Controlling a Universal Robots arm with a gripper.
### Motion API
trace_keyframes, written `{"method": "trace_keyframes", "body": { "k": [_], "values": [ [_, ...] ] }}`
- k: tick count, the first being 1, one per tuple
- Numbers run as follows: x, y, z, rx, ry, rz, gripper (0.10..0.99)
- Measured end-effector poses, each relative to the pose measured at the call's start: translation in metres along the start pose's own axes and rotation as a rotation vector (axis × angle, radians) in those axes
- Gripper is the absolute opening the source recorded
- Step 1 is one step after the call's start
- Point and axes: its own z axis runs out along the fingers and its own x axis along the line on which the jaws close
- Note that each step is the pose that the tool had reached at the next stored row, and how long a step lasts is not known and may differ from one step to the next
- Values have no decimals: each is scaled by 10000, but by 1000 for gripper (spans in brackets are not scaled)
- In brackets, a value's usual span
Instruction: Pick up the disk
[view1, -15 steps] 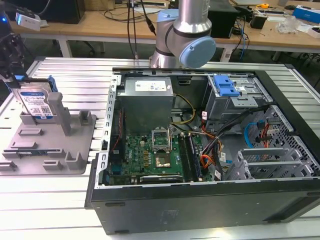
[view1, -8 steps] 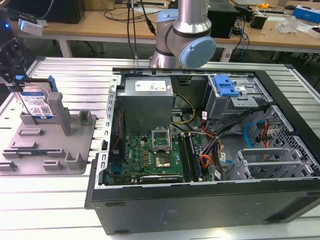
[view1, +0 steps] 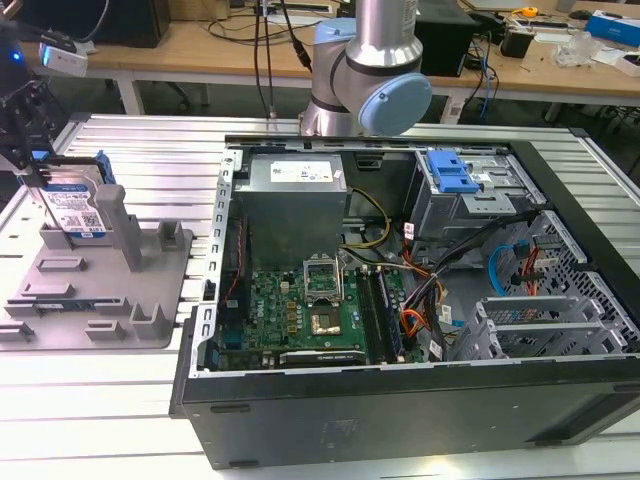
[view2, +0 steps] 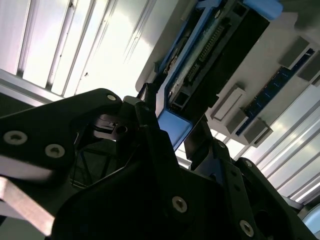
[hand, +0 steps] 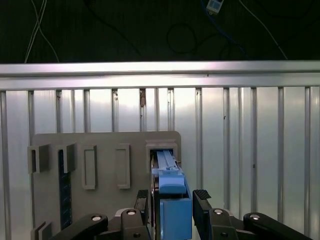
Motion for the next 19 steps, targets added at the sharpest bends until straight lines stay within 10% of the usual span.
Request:
{"method": "trace_keyframes", "body": {
  "k": [19],
  "values": [
    [0,6,24,1,-1,0,396]
  ]
}}
